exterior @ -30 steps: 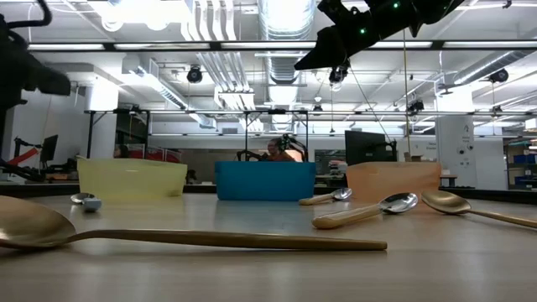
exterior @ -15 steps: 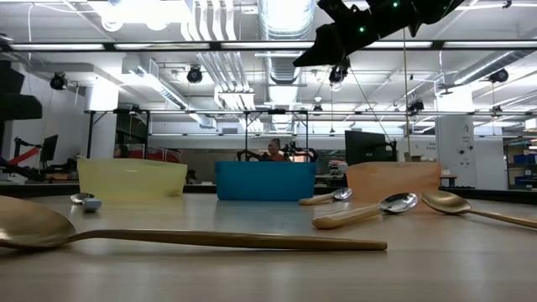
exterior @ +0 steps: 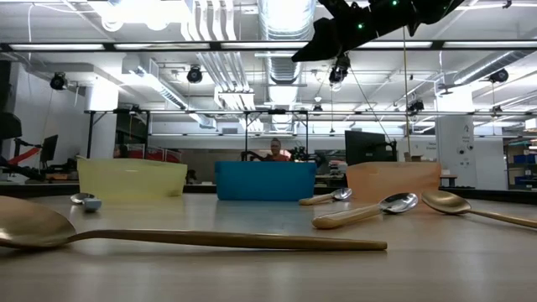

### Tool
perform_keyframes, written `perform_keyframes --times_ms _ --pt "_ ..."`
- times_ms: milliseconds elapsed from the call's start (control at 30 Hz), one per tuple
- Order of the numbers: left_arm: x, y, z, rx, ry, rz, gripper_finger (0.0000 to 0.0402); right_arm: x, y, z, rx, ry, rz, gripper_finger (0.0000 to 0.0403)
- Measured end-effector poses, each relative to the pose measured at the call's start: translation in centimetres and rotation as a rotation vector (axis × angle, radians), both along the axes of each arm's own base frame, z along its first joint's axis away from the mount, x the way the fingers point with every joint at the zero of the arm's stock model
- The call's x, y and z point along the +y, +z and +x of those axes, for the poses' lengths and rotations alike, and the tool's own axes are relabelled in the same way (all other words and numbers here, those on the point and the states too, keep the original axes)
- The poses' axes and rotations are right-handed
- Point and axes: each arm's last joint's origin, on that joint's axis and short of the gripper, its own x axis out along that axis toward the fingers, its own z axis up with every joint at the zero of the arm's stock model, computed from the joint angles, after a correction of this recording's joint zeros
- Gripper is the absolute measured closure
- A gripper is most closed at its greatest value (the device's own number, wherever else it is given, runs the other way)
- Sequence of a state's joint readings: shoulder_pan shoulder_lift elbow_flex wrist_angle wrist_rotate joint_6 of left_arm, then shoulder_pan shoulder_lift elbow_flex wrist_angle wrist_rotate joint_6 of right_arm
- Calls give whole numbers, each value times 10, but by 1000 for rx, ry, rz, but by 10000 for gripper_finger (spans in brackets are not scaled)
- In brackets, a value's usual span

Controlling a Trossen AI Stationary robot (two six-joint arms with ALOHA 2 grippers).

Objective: Sort silverware by color (type)
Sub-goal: Put the gold spoon into the yellow bin

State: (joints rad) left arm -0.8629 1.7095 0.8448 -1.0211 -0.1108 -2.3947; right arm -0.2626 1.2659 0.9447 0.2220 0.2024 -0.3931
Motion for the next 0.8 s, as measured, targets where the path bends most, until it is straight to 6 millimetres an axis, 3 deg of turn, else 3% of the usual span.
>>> perform_keyframes --times_ms 200,600,800 --pt "0 1 0 -7 -13 -4 266 0 0 0 0 0 -1 335" --pt "-12 7 4 -26 -65 -49 392 0 0 0 2 1 -3 335" --pt "-19 10 3 -29 -80 -80 398 0 0 0 5 2 -9 335"
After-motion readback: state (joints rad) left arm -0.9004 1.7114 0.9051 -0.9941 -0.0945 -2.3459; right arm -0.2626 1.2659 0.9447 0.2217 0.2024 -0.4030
